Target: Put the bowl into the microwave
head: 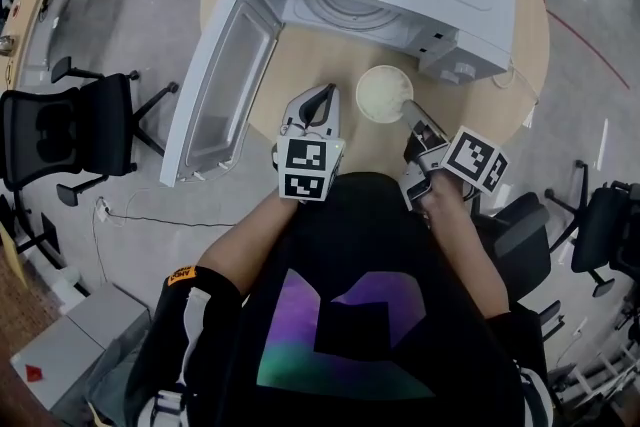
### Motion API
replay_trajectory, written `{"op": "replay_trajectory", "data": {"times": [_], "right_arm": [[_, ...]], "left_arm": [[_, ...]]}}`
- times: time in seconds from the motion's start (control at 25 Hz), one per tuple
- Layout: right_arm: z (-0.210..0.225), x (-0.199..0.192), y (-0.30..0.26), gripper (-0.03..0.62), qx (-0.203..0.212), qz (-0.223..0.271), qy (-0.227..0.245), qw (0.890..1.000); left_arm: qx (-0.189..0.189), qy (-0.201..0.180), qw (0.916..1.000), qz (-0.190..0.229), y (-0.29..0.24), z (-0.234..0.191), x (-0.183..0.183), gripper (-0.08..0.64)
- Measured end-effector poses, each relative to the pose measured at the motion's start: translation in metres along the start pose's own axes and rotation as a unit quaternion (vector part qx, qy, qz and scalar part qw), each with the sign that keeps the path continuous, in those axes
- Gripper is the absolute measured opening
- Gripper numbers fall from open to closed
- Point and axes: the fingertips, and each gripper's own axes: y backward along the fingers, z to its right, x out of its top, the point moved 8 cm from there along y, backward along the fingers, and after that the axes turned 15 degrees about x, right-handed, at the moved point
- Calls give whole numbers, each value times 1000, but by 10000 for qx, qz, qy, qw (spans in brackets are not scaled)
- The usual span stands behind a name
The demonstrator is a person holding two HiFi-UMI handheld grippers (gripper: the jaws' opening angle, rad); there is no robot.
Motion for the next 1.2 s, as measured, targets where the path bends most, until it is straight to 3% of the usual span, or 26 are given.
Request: {"op": "replay_trajectory", "data": {"times": [0.6,1.2], "right_arm": [[-21,-6,-66,49,60,-189,61,9998],[-22,17,-109,49,-39,80,-10,10000]], "left_arm": [[213,182,9996,36,-17,-54,6,44],[236,154,9996,43,-54,-73,23,44]]}}
